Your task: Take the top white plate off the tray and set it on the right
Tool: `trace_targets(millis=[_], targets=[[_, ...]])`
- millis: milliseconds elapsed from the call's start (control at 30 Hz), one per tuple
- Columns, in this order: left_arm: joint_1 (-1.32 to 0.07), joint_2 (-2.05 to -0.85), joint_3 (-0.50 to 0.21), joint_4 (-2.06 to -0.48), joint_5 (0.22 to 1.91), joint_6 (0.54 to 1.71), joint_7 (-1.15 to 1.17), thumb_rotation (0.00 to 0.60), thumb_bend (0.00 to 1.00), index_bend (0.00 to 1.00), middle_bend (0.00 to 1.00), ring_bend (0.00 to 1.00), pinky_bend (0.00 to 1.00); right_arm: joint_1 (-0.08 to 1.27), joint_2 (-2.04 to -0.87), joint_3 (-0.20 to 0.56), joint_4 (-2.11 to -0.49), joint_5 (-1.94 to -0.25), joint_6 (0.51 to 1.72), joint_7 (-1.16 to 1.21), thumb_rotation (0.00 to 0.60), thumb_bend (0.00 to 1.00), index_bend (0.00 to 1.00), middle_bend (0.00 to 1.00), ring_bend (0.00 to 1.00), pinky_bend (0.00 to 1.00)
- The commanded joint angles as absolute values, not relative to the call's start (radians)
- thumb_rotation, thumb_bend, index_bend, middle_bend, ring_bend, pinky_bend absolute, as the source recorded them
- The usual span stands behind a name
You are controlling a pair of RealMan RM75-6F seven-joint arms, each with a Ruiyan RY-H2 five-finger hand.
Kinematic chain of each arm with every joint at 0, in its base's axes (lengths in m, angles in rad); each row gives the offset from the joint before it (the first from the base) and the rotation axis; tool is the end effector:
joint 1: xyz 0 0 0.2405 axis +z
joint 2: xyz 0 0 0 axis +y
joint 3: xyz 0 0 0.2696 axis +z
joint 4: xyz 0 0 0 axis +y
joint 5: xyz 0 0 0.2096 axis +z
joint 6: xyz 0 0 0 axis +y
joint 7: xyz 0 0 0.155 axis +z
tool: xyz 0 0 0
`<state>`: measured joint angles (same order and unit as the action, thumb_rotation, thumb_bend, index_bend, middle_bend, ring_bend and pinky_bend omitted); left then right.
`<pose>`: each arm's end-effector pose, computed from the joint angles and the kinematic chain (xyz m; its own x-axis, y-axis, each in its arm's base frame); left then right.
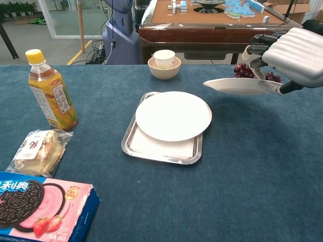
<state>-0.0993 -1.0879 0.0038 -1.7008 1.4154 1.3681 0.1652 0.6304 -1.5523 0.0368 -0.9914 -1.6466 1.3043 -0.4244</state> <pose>-0.3278 0.1825 0.1473 0.4772 0.1789 0.8604 0.8710 0.0337 -0.4901 -0.2315 -0.3632 0.0378 0.7979 0.3476 0.4926 -0.3340 -0.4253 0.8412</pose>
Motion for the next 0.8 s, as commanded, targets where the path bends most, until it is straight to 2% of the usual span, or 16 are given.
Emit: trace_targets(millis=[33, 233, 467, 633, 800], targets=[[-0.099, -1.088, 0.004, -1.701, 1.416, 1.368, 0.165, 0.600, 0.10, 0.41, 0.17, 0.19, 0.39, 0.620, -1.561, 0.030, -0.974, -1.641, 1.295, -0.410, 0.600, 0.48, 0.64, 0.26, 0.14, 0.30], [-0.100, -1.088, 0.004, -1.701, 1.415, 1.367, 0.166, 0.600, 0.10, 0.41, 0.17, 0.19, 0.39, 0.601, -1.554, 0.024, -0.981, -1.635, 1.294, -0.401, 0.600, 0.45, 0.63, 0.26, 0.14, 0.30], [-0.100, -1.088, 0.005, -1.702, 1.415, 1.367, 0.168, 0.600, 0.10, 0.41, 0.17, 0.19, 0.39, 0.569, -1.516, 0.019, -1.049, -1.621, 1.297, -0.429, 0.600, 0.20, 0.46, 0.25, 0.13, 0.29], [-0.102, -1.091, 0.006, -1.700, 1.412, 1.363, 0.172, 0.600, 0.10, 0.41, 0.17, 0.19, 0.39, 0.551, -1.489, 0.015, -1.103, -1.616, 1.295, -0.440, 0.600, 0.03, 0.38, 0.23, 0.12, 0.28], [-0.103, -1.092, 0.006, -1.700, 1.410, 1.361, 0.175, 0.600, 0.10, 0.41, 0.17, 0.19, 0.39, 0.532, -1.462, 0.009, -1.164, -1.623, 1.309, -0.443, 0.600, 0.00, 0.35, 0.23, 0.11, 0.27]])
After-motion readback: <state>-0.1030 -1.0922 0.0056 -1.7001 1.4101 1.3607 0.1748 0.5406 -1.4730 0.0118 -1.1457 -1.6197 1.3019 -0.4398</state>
